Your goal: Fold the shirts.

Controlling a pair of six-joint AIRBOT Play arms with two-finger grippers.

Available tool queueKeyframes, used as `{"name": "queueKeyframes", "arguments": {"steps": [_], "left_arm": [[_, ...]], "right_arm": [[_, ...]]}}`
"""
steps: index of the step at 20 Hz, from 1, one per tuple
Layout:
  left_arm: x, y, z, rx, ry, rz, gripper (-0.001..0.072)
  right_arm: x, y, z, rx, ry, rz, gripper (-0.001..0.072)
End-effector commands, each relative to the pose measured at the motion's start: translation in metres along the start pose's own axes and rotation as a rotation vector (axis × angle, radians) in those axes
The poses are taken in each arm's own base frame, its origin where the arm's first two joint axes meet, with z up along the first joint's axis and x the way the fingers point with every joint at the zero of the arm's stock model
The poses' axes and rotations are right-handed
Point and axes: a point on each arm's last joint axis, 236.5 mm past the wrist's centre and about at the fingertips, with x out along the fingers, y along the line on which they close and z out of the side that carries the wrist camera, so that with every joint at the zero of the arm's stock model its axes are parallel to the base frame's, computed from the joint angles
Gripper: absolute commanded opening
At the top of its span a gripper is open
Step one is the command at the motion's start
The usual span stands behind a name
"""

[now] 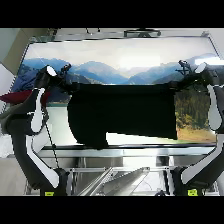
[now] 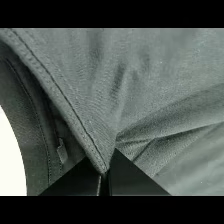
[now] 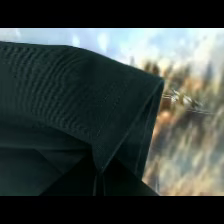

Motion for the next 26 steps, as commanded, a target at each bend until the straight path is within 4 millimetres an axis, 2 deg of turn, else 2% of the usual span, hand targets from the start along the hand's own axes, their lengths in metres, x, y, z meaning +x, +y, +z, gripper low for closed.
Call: {"name": "queueKeyframes", "arguments": {"steps": [1, 4, 5, 6, 7, 8, 10, 12, 14, 16, 18, 19, 22, 24, 26], "left_arm": [[0.005, -0.005, 0.004, 0.018, -0.013, 0.023, 0.0011], [0.005, -0.007, 0.002, 0.019, 0.0, 0.02, 0.0013], [0.004, -0.008, -0.002, 0.018, 0.013, 0.016, 0.0033], [0.003, -0.01, -0.007, 0.02, 0.036, 0.01, 0.0227], [-0.004, -0.014, -0.011, 0.026, 0.063, 0.001, 0.0445], [-0.015, -0.017, -0.012, 0.024, 0.082, -0.002, 0.0636], [-0.049, -0.018, -0.01, -0.029, 0.099, -0.008, 0.0654], [-0.076, -0.017, -0.019, -0.065, 0.135, -0.012, 0.0654], [-0.089, -0.013, -0.048, -0.113, 0.201, -0.022, 0.0653], [-0.093, -0.011, -0.087, -0.163, 0.256, -0.033, 0.0653], [-0.088, -0.012, -0.132, -0.217, 0.294, -0.041, 0.0654], [-0.084, -0.013, -0.155, -0.238, 0.306, -0.044, 0.0654], [-0.071, -0.023, -0.229, -0.31, 0.359, -0.06, 0.0654], [-0.062, -0.03, -0.265, -0.333, 0.376, -0.059, 0.0654], [-0.054, -0.035, -0.287, -0.35, 0.357, -0.06, 0.0654]], "right_arm": [[0.005, 0.004, -0.002, 0.017, 0.018, -0.033, 0.0024], [0.005, 0.005, -0.002, 0.02, 0.021, -0.033, 0.0025], [0.004, 0.005, -0.004, 0.029, 0.028, -0.031, 0.0077], [0.002, 0.004, -0.008, 0.059, 0.044, -0.038, 0.0361], [-0.005, -0.001, -0.014, 0.078, 0.074, -0.067, 0.0512], [-0.017, -0.009, -0.019, 0.081, 0.1, -0.112, 0.0502], [-0.049, -0.021, -0.029, 0.074, 0.132, -0.201, 0.0502], [-0.078, -0.029, -0.042, 0.109, 0.147, -0.226, 0.0502], [-0.094, -0.041, -0.074, 0.205, 0.18, -0.213, 0.0501], [-0.097, -0.049, -0.126, 0.295, 0.243, -0.18, 0.0502], [-0.09, -0.052, -0.179, 0.395, 0.268, -0.138, 0.0502], [-0.081, -0.045, -0.199, 0.442, 0.254, -0.086, 0.0501], [-0.05, -0.012, -0.241, 0.502, 0.249, 0.083, 0.0501], [-0.03, 0.008, -0.259, 0.504, 0.261, 0.156, 0.0501], [-0.017, 0.028, -0.257, 0.495, 0.223, 0.238, 0.0501]]}}
